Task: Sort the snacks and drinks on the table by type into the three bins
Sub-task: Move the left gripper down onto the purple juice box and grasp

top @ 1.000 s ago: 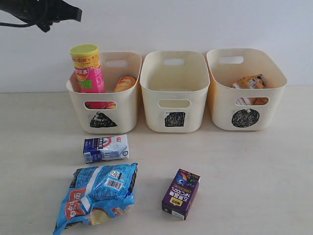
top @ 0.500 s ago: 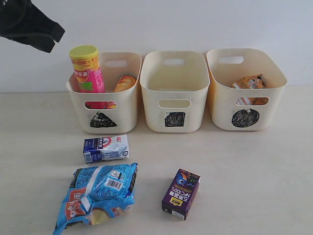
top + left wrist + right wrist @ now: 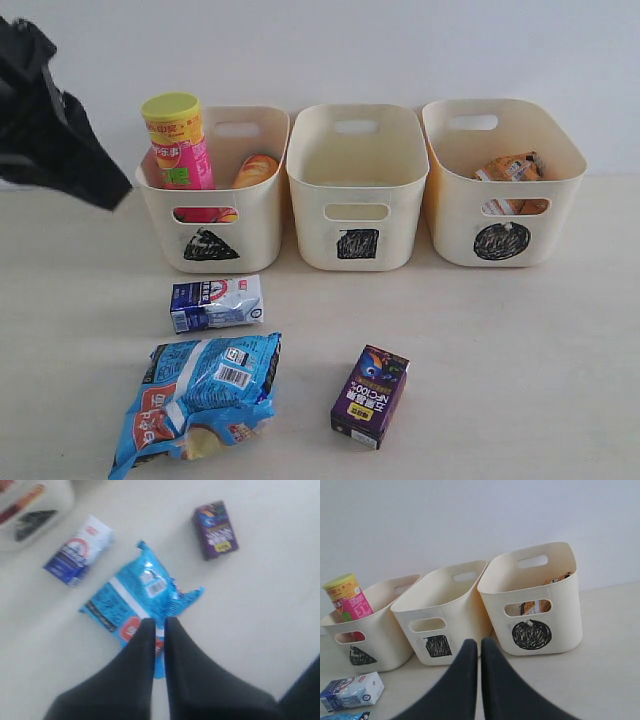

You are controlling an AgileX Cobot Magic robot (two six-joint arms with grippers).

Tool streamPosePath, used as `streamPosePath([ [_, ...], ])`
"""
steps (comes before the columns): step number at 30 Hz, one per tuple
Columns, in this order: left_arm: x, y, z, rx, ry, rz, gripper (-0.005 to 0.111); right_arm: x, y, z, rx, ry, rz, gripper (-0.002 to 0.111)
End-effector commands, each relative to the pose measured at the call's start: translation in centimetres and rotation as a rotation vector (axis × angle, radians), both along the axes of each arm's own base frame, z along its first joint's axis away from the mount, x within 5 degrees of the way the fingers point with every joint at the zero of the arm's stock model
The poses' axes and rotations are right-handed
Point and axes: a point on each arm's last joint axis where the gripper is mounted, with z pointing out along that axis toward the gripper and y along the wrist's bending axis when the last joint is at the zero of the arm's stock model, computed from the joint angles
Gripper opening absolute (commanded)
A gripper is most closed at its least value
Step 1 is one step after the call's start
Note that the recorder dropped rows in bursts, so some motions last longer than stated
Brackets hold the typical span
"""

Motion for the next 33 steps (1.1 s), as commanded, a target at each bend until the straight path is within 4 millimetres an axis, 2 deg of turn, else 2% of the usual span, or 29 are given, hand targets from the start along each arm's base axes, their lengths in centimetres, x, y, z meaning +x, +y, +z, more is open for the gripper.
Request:
streamPosePath([
  [1,-2.0,-2.4,-1.7,-0.026,0.109,-0.127,0.004,0.0,0.0,-0.1,-0.013,0.001,-0.002,0.000],
  [7,-2.9,-6.6,-4.5,-0.020,0.163,-0.230,0.004,0.0,0.0,-0.2,-0.014,0.003,-0.002,0.000],
  [15,-1.8,-11.9,-9.1,-0.030,0.169,-0.269,0.006,0.0,0.0,-0.2,-0.014,0.003,-0.002,0.000],
  [19,-0.8,-13.9,-11.8,-0.043,0.173,-0.250,0.025,0.0,0.0,-0.2,-0.014,0.003,-0.002,0.000],
  [21,0.5,-15.2,-14.1,-0.070,0.153,-0.205,0.057,0.0,0.0,-0.2,-0.012,0.003,-0.002,0.000],
  [23,1.4,-16.0,-15.7,-0.071,0.167,-0.139,0.071,0.0,0.0,-0.2,-0.012,0.003,-0.002,0.000],
  [26,2.5,-16.8,-16.9,-0.069,0.194,-0.052,0.074,0.0,0.0,-0.2,-0.012,0.003,-0.002,0.000],
  [29,4.5,-18.1,-18.2,-0.045,0.203,0.053,0.074,0.0,0.0,-0.2,-0.012,0.003,-0.002,0.000],
  [33,6.7,-19.4,-20.5,0.059,0.205,0.118,0.074,0.0,0.0,-0.2,-0.010,0.004,-0.002,0.000],
])
